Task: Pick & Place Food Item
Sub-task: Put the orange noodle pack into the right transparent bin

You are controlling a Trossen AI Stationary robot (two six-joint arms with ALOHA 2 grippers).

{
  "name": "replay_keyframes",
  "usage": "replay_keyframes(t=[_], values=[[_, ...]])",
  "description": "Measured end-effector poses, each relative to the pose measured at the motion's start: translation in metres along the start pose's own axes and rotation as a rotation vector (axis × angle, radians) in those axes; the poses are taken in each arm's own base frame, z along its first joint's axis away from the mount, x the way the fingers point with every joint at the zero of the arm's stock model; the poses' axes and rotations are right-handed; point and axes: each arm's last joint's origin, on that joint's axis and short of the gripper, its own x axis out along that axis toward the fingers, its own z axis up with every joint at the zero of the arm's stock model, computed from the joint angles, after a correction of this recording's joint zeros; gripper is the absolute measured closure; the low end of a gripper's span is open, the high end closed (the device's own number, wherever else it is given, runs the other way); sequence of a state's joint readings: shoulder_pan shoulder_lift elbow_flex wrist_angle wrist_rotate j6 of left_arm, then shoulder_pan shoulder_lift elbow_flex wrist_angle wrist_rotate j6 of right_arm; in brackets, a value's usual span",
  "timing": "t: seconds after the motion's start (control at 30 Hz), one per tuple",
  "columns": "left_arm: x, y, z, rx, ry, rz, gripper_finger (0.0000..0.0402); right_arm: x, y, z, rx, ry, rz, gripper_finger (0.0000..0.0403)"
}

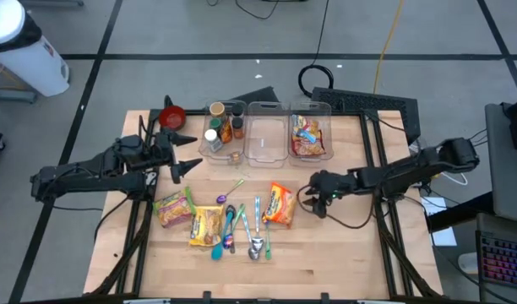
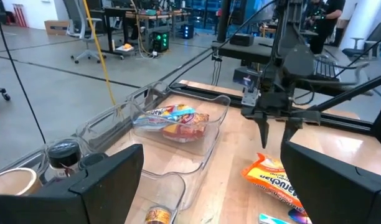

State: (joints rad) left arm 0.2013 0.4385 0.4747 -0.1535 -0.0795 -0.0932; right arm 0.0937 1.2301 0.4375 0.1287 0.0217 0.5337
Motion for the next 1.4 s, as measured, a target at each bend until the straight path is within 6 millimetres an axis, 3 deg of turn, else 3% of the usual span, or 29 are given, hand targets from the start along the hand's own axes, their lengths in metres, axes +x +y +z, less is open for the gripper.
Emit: replay_keyframes(t=[0.3, 0.77, 1.07, 1.4], values=[[0.000, 0.000, 0.001, -0.004, -0.011, -0.001, 0.0014, 0.003, -0.022, -0.030, 0.085, -0.210, 0.001, 0.0214], [0.005, -0.001, 0.000, -0.002, 0.000, -0.005, 0.0014, 0.025, -0.020, -0.021, 0.102, -0.253, 0.013, 0.0218], [0.012, -0.001, -0.003, 0.007, 0.036, -0.006, 0.0014, 0.032, -0.034, -0.021, 0.172, -0.231, -0.019, 0.0218], [0.012, -0.001, 0.000, 0.005, 0.010, -0.008, 0.0014, 0.033, -0.030, -0.018, 0.153, -0.243, 0.052, 0.0218]])
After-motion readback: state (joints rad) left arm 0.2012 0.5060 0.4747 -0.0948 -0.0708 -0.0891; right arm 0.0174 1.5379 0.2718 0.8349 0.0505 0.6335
